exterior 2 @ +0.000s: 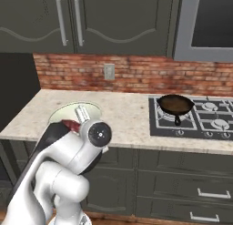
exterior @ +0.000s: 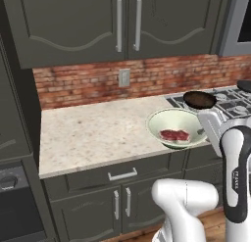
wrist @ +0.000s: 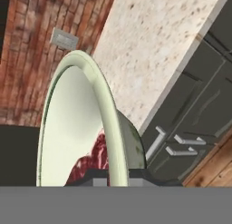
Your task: Place one of the steaks on the plate and the other in the bowl. Then place the bowl in the fridge.
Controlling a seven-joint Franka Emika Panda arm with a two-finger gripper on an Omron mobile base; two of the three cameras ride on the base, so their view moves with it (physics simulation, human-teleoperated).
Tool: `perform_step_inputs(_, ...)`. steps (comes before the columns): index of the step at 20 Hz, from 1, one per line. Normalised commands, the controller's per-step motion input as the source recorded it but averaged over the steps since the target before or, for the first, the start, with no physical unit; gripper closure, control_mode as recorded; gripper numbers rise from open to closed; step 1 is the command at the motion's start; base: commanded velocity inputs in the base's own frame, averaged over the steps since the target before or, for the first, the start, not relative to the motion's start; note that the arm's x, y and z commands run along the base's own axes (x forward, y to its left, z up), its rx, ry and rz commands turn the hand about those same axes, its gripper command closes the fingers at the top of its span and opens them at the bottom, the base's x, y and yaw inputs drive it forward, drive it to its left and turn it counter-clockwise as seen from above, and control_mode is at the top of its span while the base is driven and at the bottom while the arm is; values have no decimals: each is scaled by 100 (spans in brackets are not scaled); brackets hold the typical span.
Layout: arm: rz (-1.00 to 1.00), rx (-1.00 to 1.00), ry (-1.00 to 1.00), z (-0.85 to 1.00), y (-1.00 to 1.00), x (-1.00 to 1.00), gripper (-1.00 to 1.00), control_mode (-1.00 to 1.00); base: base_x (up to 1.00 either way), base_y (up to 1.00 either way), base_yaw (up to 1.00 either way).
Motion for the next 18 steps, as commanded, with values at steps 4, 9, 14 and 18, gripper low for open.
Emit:
perform_step_inputs(4, 5, 0, 15, -1, 29, 2, 100, -100, 0, 0, 0)
perform_step_inputs(9, 3, 0, 11, 0, 24, 0, 100, -100, 0, 0, 0)
perform_step_inputs(14, 0, 0, 0, 0, 1, 0, 100, -100, 0, 0, 0)
perform_step_inputs(18, 0, 0, 0, 0, 0, -2, 100, 100, -4, 0, 0)
